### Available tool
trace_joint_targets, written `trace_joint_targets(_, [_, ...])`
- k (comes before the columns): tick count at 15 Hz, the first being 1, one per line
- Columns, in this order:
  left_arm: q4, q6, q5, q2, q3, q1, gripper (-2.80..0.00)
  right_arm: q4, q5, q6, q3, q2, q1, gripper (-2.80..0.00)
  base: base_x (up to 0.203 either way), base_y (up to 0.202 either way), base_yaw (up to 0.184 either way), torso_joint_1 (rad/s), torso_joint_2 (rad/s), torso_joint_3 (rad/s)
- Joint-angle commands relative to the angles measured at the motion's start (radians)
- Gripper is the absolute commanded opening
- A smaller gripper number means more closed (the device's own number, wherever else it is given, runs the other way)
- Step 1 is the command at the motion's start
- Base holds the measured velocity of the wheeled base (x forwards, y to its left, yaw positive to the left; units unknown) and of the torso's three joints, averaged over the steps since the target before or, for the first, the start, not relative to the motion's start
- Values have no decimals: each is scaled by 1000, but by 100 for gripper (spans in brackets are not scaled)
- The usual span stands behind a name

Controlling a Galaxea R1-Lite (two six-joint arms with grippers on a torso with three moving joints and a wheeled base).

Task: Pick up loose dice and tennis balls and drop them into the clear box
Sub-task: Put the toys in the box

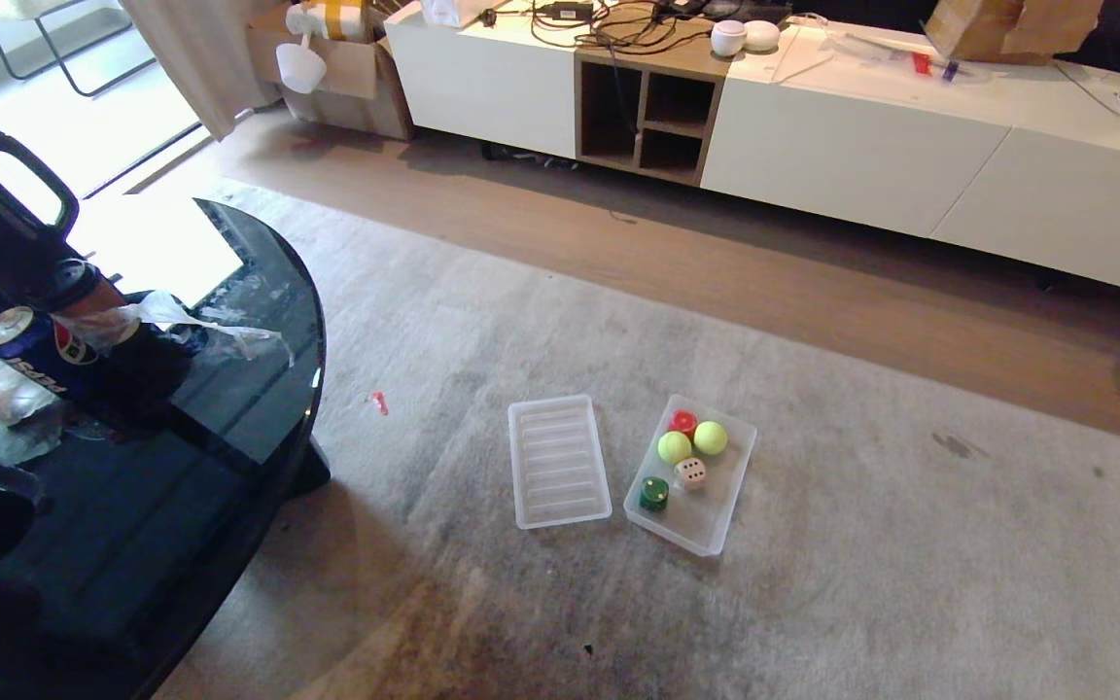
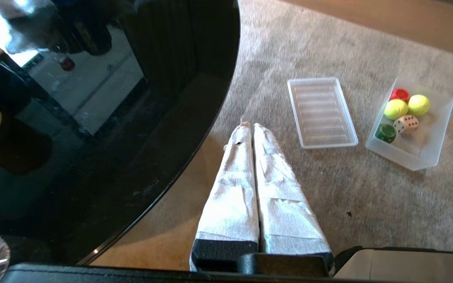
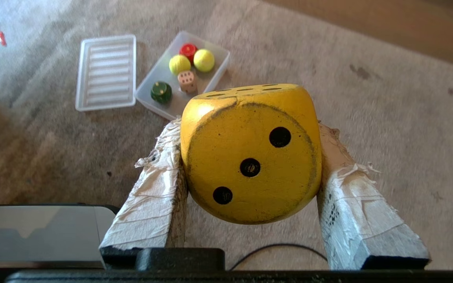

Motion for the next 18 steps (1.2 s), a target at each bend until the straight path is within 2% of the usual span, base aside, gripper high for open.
trace_joint_targets(1, [0,-1,0,0,0,0,-280,1,0,0,0,0,0,-280,0,0,0,2,0,-193])
trace_joint_targets(18, [0,-1,0,0,0,0,-280,1,0,0,0,0,0,-280,0,0,0,2,3,-197])
